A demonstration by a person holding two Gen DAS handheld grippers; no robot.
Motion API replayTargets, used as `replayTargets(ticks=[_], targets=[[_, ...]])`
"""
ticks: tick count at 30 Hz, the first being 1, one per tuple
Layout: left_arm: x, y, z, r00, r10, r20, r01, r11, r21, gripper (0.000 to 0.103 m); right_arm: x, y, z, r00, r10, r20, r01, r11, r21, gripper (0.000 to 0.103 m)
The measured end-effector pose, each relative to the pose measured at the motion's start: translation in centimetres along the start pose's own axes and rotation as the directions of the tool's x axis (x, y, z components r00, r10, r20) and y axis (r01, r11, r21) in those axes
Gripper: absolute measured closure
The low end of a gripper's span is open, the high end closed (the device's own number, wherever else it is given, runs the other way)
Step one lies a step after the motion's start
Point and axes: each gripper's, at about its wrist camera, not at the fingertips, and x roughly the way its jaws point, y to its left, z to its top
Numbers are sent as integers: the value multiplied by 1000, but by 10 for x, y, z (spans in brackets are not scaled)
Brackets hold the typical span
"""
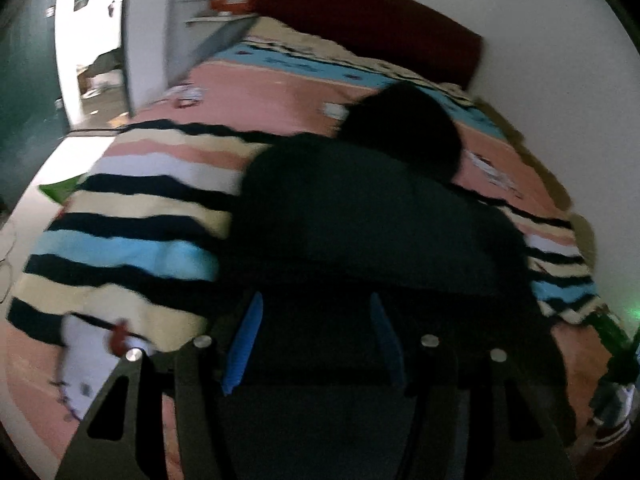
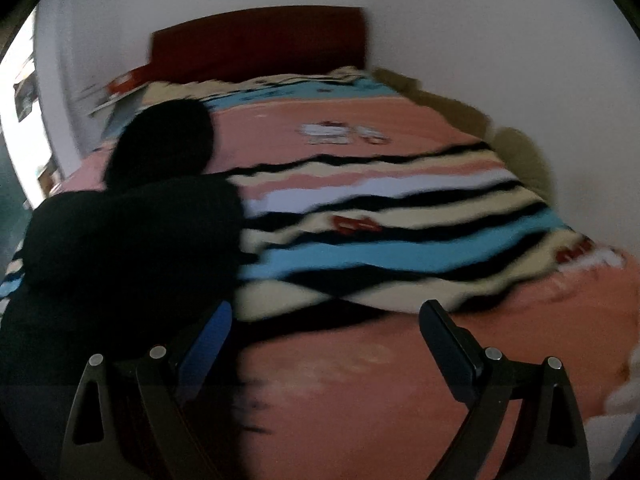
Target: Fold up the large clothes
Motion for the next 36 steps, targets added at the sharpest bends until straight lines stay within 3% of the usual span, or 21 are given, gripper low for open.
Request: replayTargets(ticks=[7,11,16,20,24,28,36], targets=[[12,47,38,998,34,57,-32,999,-32,49,17,121,52,984,179,-3,-177,974,-140,9],[42,30,68,997,14,73,-14,1000,0,49,37,181,78,965,261,-20,-259,945,-201,9],[95,-9,101,998,8,69,-15,995,97,49,70,223,93,962,272,-39,-272,925,-266,9],[141,-30,108,999,-4,40,-1,992,123,49,101,234,90,963,258,-76,-269,919,-287,9],[168,-37,88,1000,-29,8,28,991,128,49,131,231,74,968,222,-117,-248,912,-327,9],[169,-39,60,997,-76,-10,76,991,106,48,140,216,57,966,224,-127,-256,897,-361,9],[153,-59,34,999,5,-44,4,980,200,48,138,179,42,966,196,-168,-243,912,-329,5]])
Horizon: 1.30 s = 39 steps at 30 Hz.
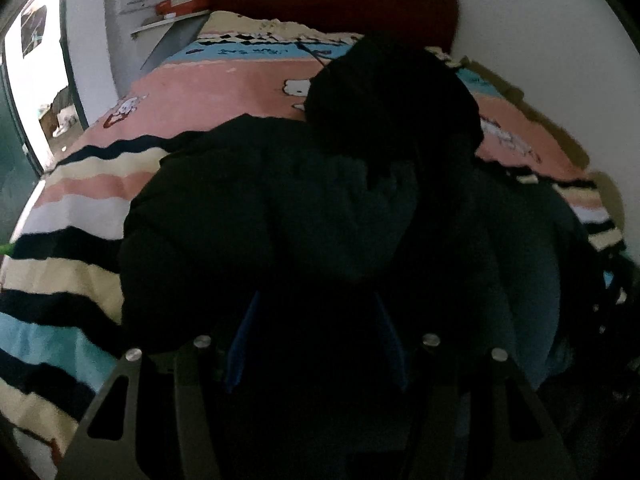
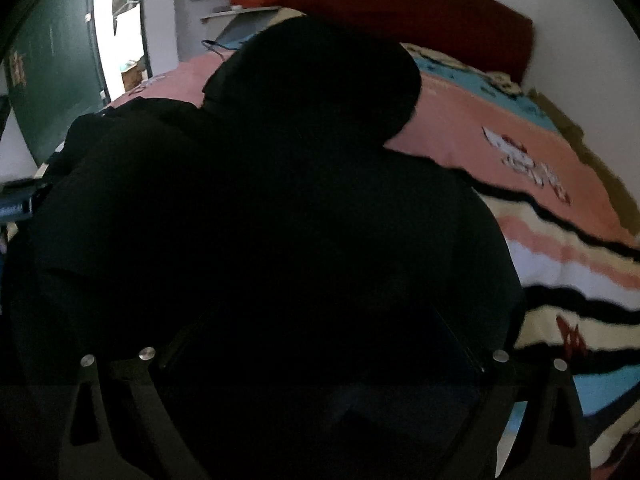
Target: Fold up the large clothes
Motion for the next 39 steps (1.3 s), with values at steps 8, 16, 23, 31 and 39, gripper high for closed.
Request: replayTargets(ticks=[8,16,23,31,39], targets=[[-35,-2,27,997,-20,70,18,999,33,49,-39,9,25,998,-10,62,14,998,-56,5],[8,-10,40,998,-39,48,39,999,-5,48,-20,40,53,996,35,80,-28,996,-84,5],[30,-8,8,995,6,101,-5,1000,-9,39,24,38,24,994,110,26,-108,992,-62,2],[21,-16,-2,995,58,87,-59,998,12,38,25,39,19,994,108,-32,-110,991,-75,1],[-28,1,24,999,-26,48,23,998,55,38,-17,15,18,991,111,-76,-117,990,-77,1]])
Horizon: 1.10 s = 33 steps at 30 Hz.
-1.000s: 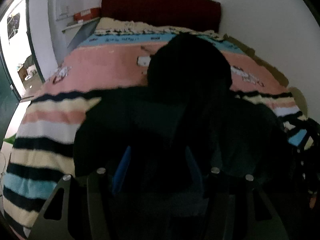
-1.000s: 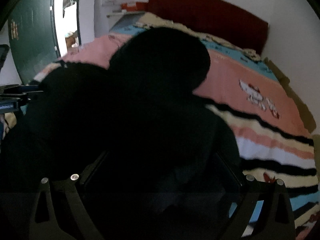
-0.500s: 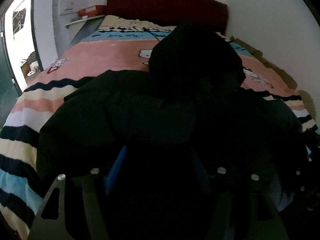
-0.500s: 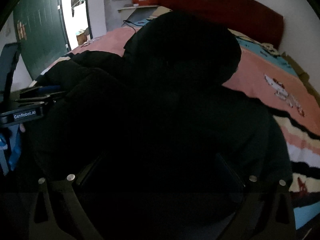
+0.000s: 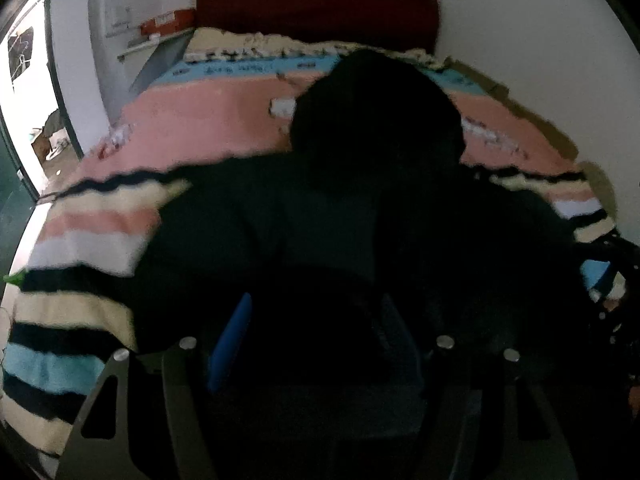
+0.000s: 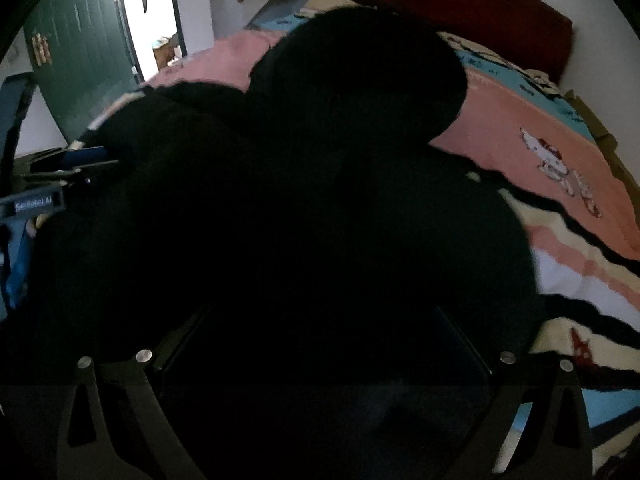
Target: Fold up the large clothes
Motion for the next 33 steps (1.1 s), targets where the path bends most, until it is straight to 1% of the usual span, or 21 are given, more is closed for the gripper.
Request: replayTargets(ticks=[4,8,10,13,17,19,22,24,28,30,31,32,33], targets=[[-16,12,45,999,-2,54,2,1000,-6,38,-24,-30,29,998,-37,41,37,999,10,1],[-2,14,102,998,4,70,-4,1000,-3,38,-22,-74,74,994,-79,70,74,995,63,1],[15,11,129,998,9,68,-10,1000,6,38,-13,-95,93,994,-80,77,72,992,108,1],[51,-1,164,998,24,58,-27,999,43,38,10,-129,121,993,-73,98,53,979,195,1],[113,-23,205,998,40,46,-44,995,85,38,44,-156,152,991,-75,110,47,969,244,2],[139,-35,220,998,41,49,-46,995,93,38,63,-167,169,991,-68,119,34,962,271,2],[169,-48,234,997,48,57,-54,993,104,38,99,-182,197,990,-66,128,24,953,302,2],[190,-55,240,996,67,55,-73,991,113,38,118,-187,210,989,-71,129,27,950,312,2],[222,-54,246,993,110,43,-114,988,101,38,152,-196,228,990,-68,124,22,939,344,2],[234,-48,248,994,107,37,-110,991,71,38,168,-200,234,991,-71,111,27,934,356,2],[237,-46,249,994,101,37,-103,993,66,39,174,-201,236,992,-68,110,23,932,362,7],[240,-44,249,995,98,36,-100,993,62,39,178,-202,238,992,-56,113,11,931,364,19],[243,-43,248,994,108,37,-109,992,57,50,182,-202,240,993,-35,115,-9,932,362,27]])
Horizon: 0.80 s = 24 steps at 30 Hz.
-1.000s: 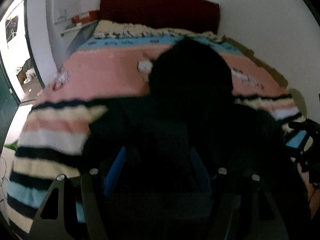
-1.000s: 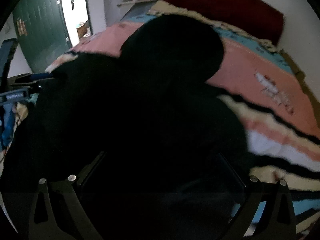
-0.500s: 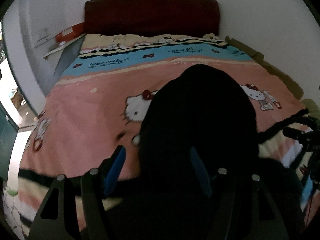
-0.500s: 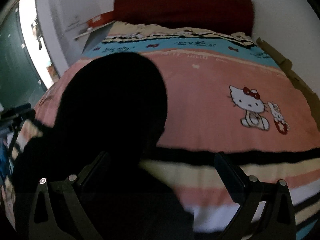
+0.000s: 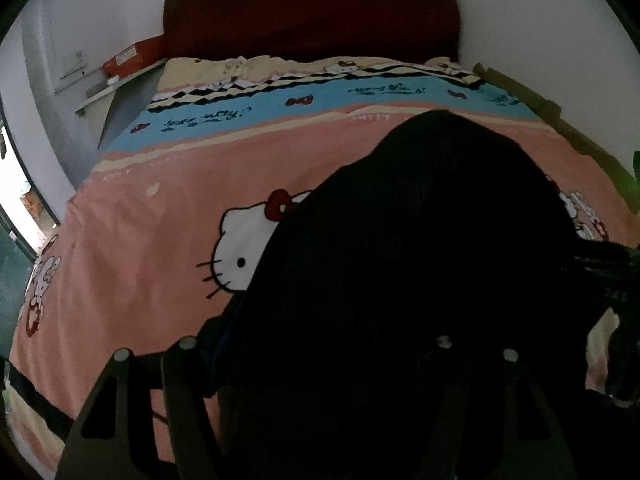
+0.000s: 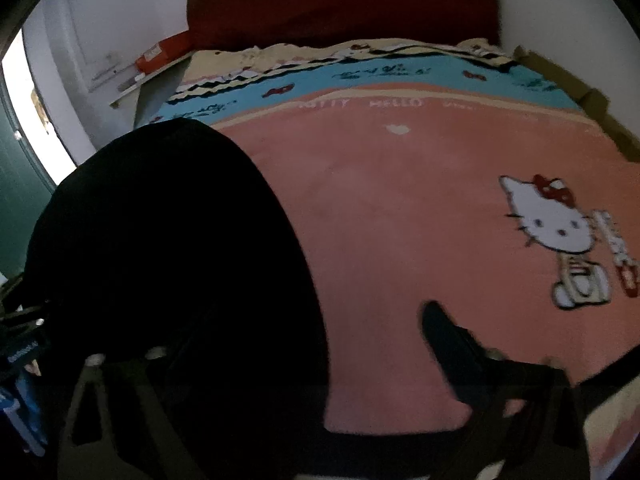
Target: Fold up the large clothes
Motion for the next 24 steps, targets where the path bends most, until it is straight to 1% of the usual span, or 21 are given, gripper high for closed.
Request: replayTargets(ticks=[1,2,3,4,5,6,7,9,11,13,15,18,19,20,22,23,24], targets=[[4,2,-1,1000,-9,-16,8,1000,-14,69,4,1,0,1000,9,-7,-9,1000,-3,43],[6,5,-1,999,-27,-34,26,999,-33,73,7,3,0,1000,15,-13,-15,1000,-8,53],[5,7,-1,998,-43,-37,41,998,-55,77,10,6,-1,999,28,-20,-29,1000,-13,58],[3,8,-1,998,-51,-33,49,997,-56,85,12,9,-3,998,49,-28,-50,999,-14,72],[0,7,-1,998,-54,-34,52,997,-49,88,12,11,-4,997,65,-33,-65,998,-15,82],[-5,7,-1,998,-51,-31,50,998,-43,91,9,14,-5,996,82,-31,-83,996,-20,84],[-12,7,-1,998,-52,-27,51,998,-41,93,5,16,-7,995,98,-27,-98,995,-28,88],[-31,4,-4,998,-65,-13,65,998,-23,94,-9,24,-11,991,134,-29,-135,989,-52,90],[-56,3,-8,997,-81,5,81,997,-5,95,-33,33,-16,987,156,-27,-157,983,-94,92],[-84,6,-16,993,-115,22,115,993,-18,95,-61,39,-23,983,183,-11,-183,976,-115,92],[-117,10,-30,989,-141,48,143,989,-29,95,-93,43,-33,973,232,16,-228,965,-127,93],[-163,22,-58,982,-171,74,176,982,-68,95,-144,45,-59,946,317,68,-306,943,-133,93],[-177,27,-67,980,-180,85,187,979,-82,95,-161,45,-67,935,343,91,-330,934,-135,93],[-193,33,-78,976,-196,100,206,974,-97,95,-179,45,-79,919,378,113,-363,922,-135,93],[-219,42,-96,969,-214,124,228,967,-113,95,-206,47,-97,899,413,144,-395,908,-142,93],[-232,46,-108,968,-216,130,230,967,-109,95,-219,49,-109,893,423,153,-403,903,-149,93],[-242,47,-116,968,-211,133,224,969,-99,95,-232,52,-121,893,423,156,-399,902,-162,93]])
